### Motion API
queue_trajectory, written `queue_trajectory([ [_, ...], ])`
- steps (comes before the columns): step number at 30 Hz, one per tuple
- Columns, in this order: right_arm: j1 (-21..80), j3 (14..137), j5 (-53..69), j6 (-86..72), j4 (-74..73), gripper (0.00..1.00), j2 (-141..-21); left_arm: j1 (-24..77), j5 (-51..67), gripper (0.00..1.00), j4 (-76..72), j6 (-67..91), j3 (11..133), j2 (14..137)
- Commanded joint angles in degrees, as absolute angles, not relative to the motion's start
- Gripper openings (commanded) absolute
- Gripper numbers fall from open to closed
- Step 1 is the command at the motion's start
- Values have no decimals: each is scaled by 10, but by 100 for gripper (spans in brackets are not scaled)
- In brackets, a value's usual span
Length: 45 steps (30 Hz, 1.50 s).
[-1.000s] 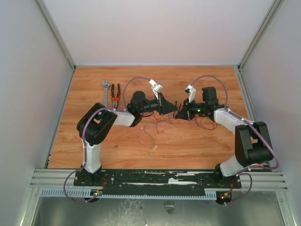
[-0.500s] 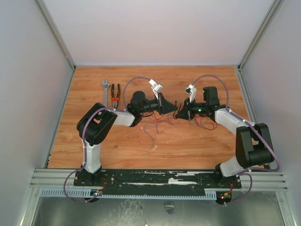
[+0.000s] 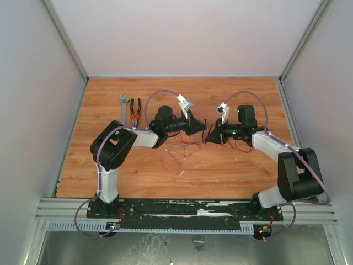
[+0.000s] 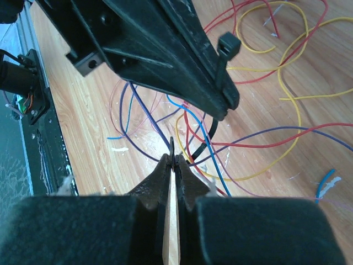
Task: Zip-tie the wires
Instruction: Tie the cable at the center of the board.
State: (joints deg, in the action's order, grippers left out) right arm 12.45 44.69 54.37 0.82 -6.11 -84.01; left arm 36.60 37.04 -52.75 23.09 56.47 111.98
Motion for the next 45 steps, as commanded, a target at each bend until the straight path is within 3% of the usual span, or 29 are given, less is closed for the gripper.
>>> queue_trajectory([
  [1,133,444,554,0,-31,0,-847,373,358,0,-482,114,580,1101],
  [20,157,455,568,0,-18,0,-854,381,331,0,-502,-124,532,1035],
  [45,167,447,585,22,-22,0,-858,409,269,0,-396,-415,516,989],
])
